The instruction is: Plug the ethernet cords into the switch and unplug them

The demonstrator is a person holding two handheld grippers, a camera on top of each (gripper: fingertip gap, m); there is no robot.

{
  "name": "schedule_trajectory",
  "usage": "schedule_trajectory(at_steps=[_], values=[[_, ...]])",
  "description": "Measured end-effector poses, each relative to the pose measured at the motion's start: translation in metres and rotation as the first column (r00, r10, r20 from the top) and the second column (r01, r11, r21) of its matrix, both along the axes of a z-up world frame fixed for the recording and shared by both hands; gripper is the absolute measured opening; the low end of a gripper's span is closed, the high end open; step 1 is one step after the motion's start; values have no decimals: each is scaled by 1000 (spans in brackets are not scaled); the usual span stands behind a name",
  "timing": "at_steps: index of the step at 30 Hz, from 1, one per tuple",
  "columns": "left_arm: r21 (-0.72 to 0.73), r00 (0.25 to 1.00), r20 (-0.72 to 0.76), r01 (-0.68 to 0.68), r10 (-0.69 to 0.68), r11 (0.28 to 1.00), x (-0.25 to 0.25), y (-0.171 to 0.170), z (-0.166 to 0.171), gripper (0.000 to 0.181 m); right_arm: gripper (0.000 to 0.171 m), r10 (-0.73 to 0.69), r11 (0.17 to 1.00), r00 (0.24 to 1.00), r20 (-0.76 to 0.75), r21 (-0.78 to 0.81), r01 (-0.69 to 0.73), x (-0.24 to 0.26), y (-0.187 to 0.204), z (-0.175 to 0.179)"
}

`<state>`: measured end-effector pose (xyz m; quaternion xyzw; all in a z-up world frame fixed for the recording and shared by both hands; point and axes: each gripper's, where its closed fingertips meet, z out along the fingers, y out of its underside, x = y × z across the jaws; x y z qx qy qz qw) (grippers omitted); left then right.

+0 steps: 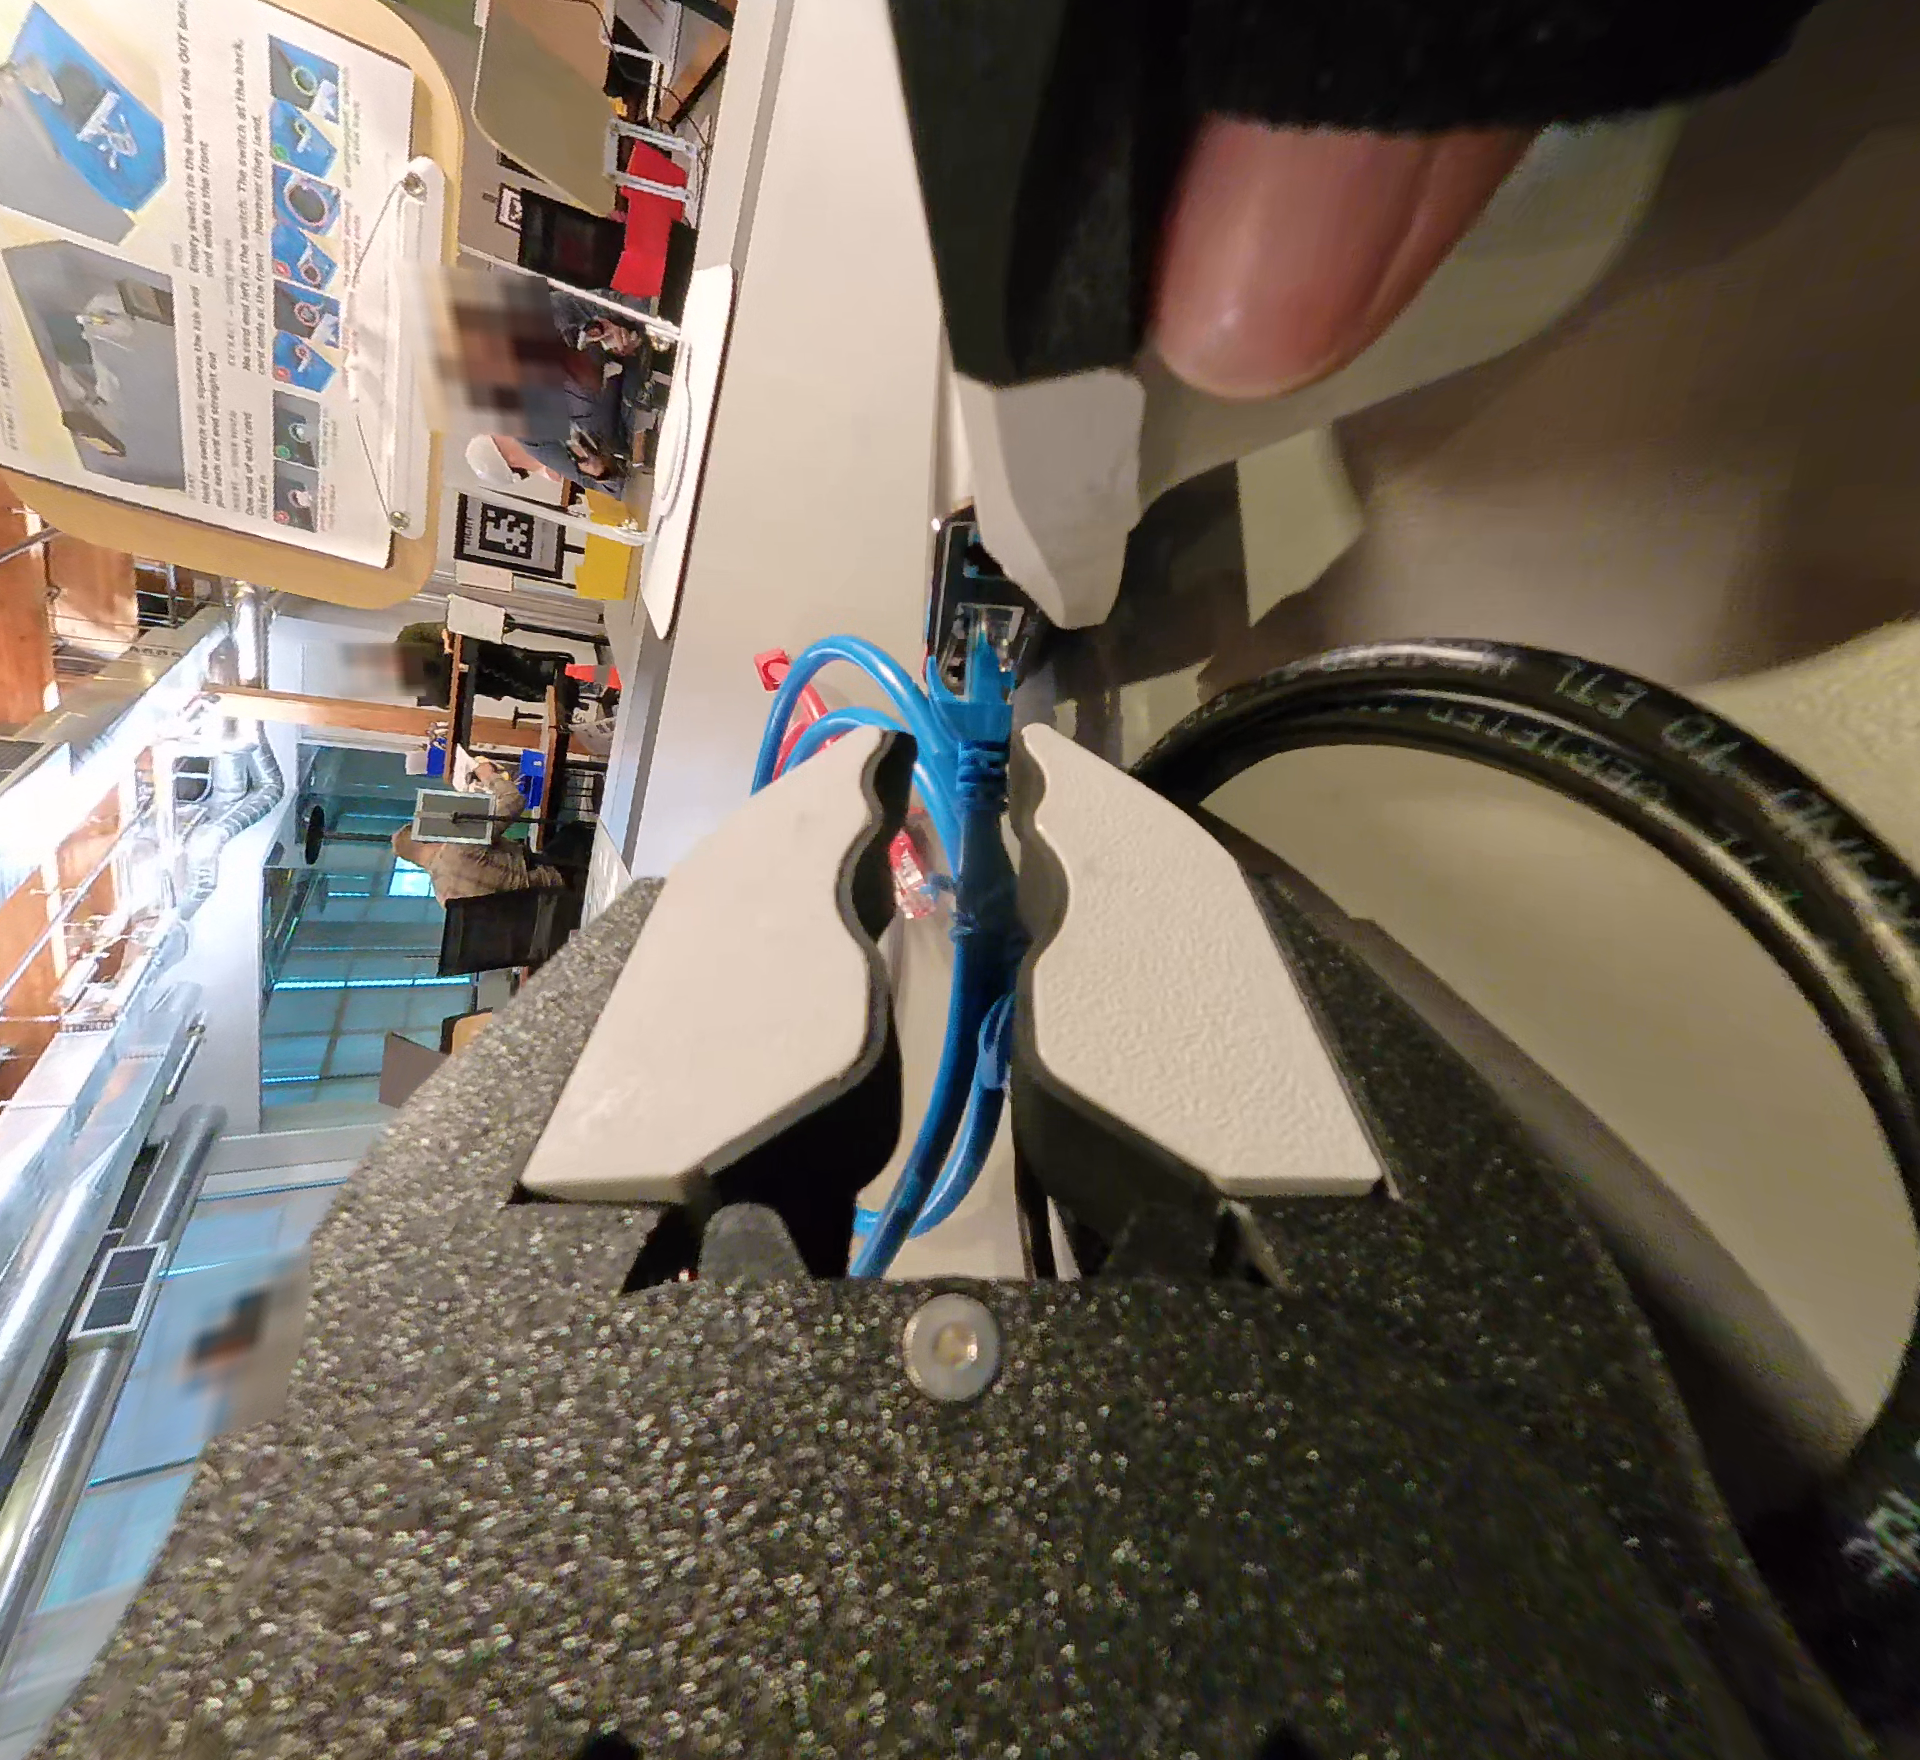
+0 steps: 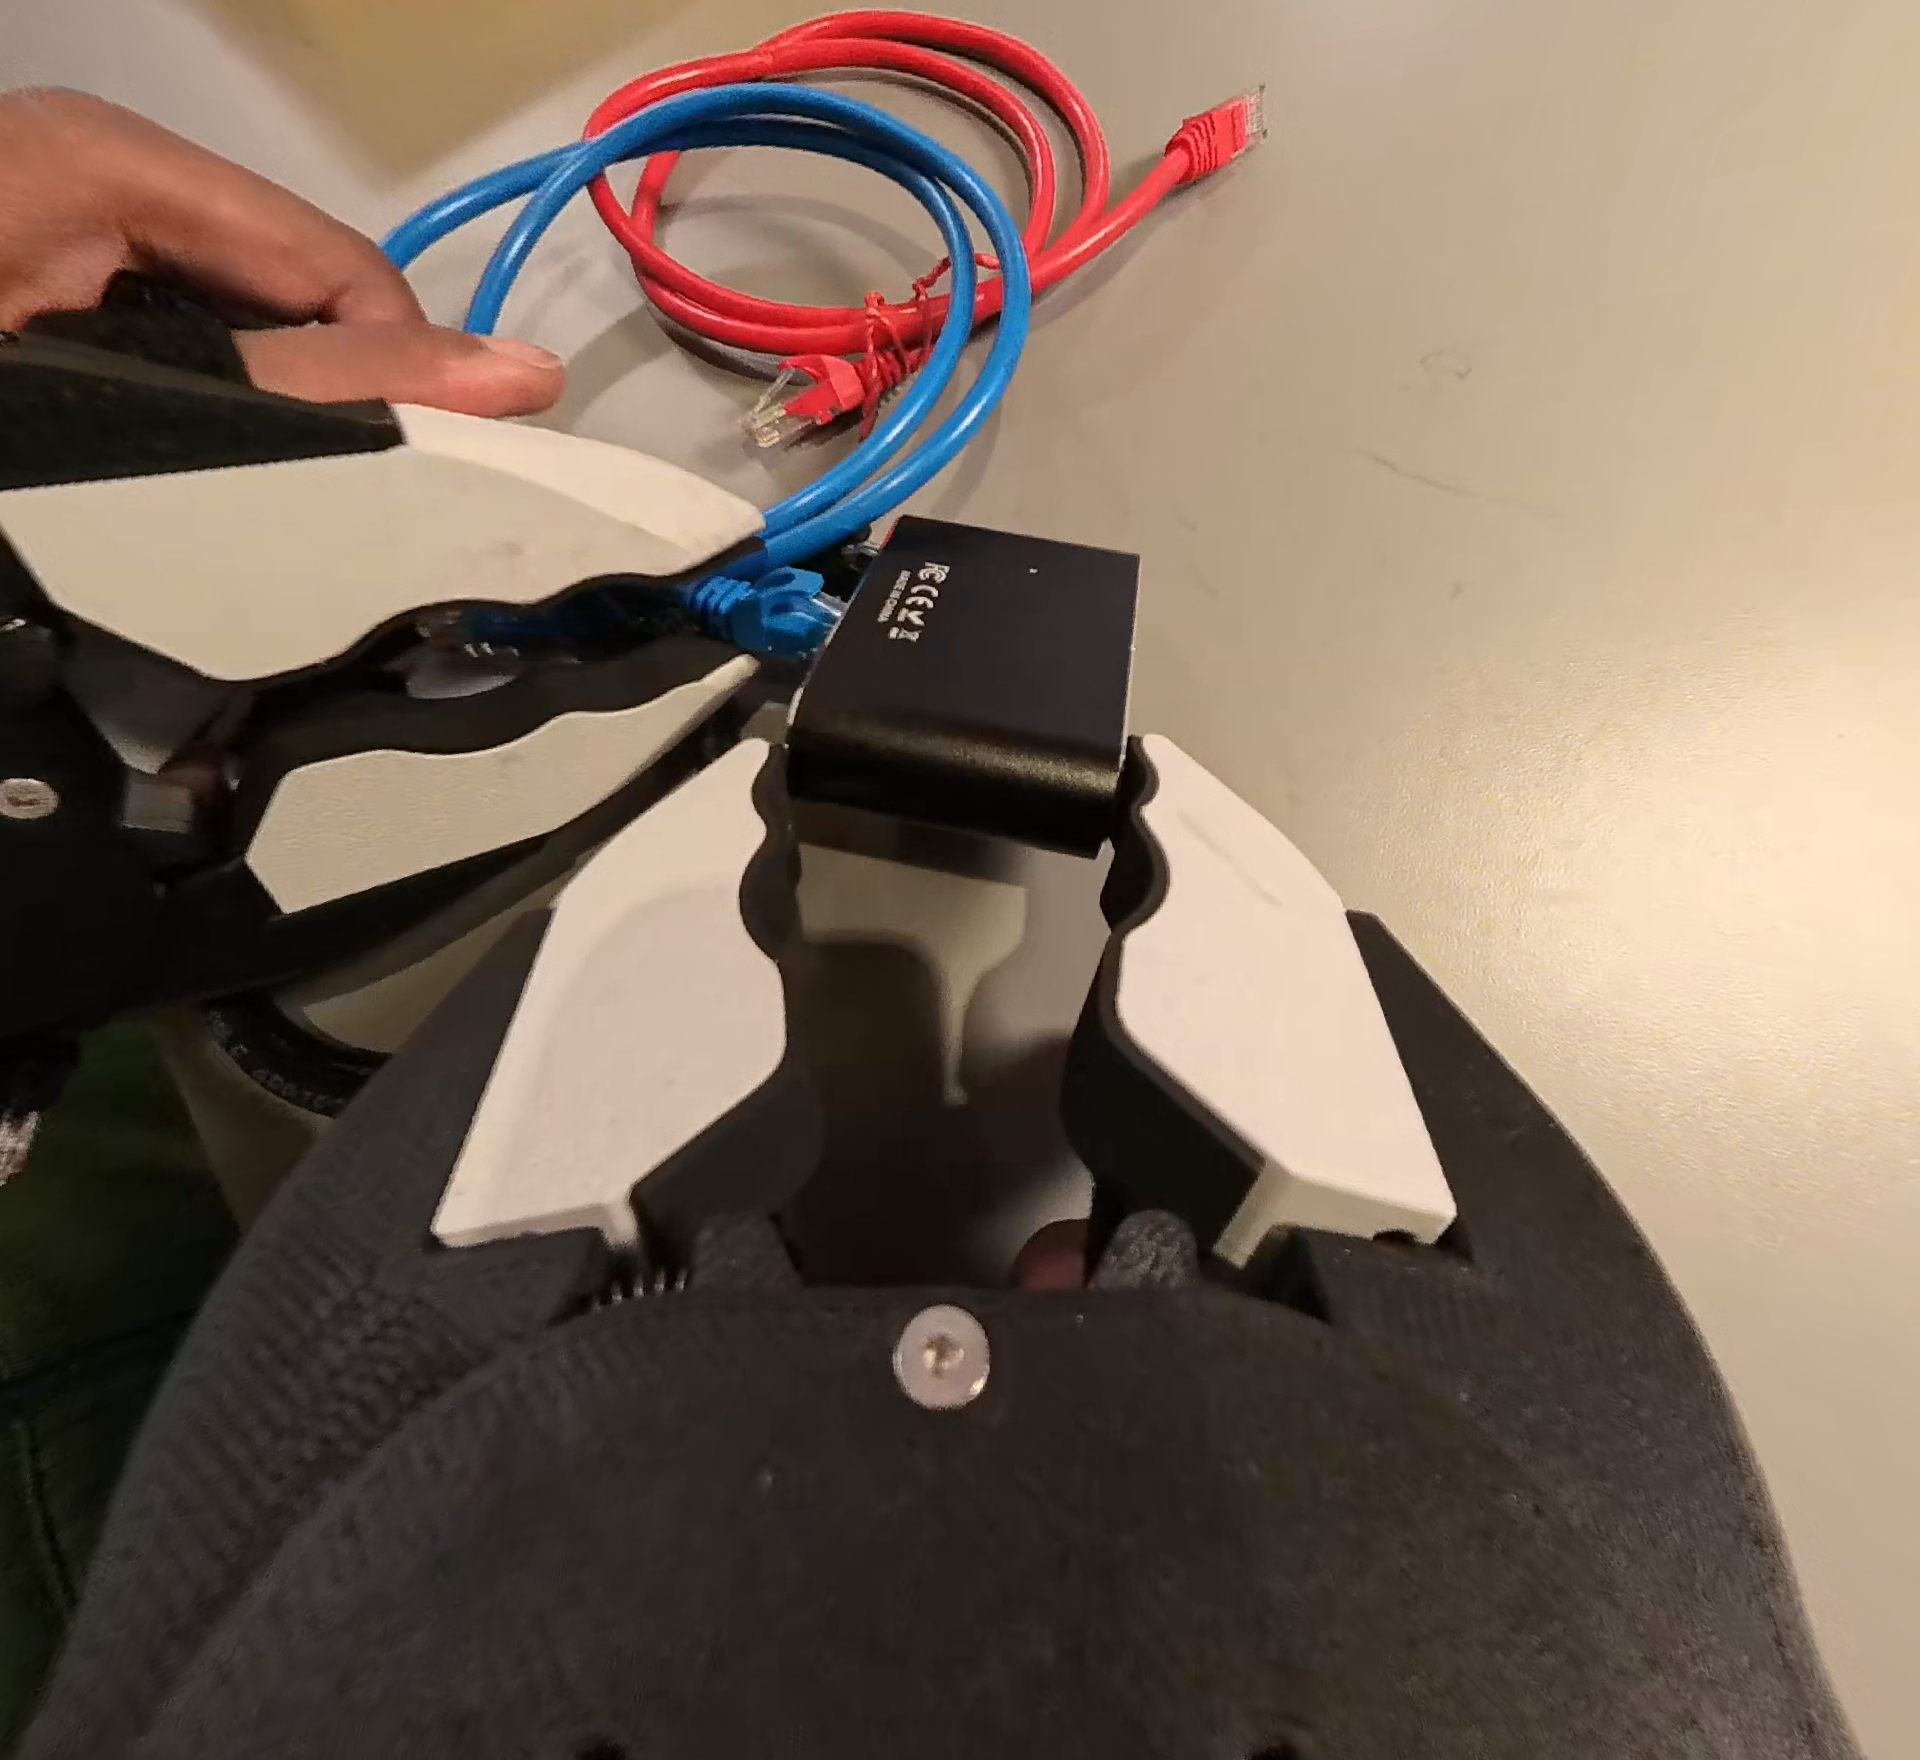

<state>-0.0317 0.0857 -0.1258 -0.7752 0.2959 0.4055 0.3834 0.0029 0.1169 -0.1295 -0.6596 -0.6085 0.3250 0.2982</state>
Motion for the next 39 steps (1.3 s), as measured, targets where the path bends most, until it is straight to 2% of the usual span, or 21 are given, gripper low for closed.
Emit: schedule_trajectory(at_steps=[8, 12, 20, 32, 35, 39], values=[[-45, 995, 84, -55, 59, 997, -3, 3, -5, 13, 58, 4, 1000, 999, -33, -30, -5, -2, -1, 5], [-23, 1000, -3, 5, -5, 1000, -3, 6, -3, 12, 58, 1, 999, 999, -41, -47, -3, -1, 1, 6], [55, 996, 20, 82, -83, 995, 1, 5, 2, 12, 59, 33, 992, 997, -74, -122, -42, 1, -1, 10], [99, 996, -8, 87, -87, 991, 2, 6, 14, 12, 58, 56, 998, 992, -115, -32, -60, 2, -7, 25], [155, 992, -10, 125, -125, 980, 7, 9, 20, 13, 57, 70, 996, 987, -147, -42, -77, 7, -3, 31], [240, 977, -4, 209, -214, 948, 22, 9, 36, 32, 57, 72, 996, 982, -176, -47, -81, 17, 10, 36]])
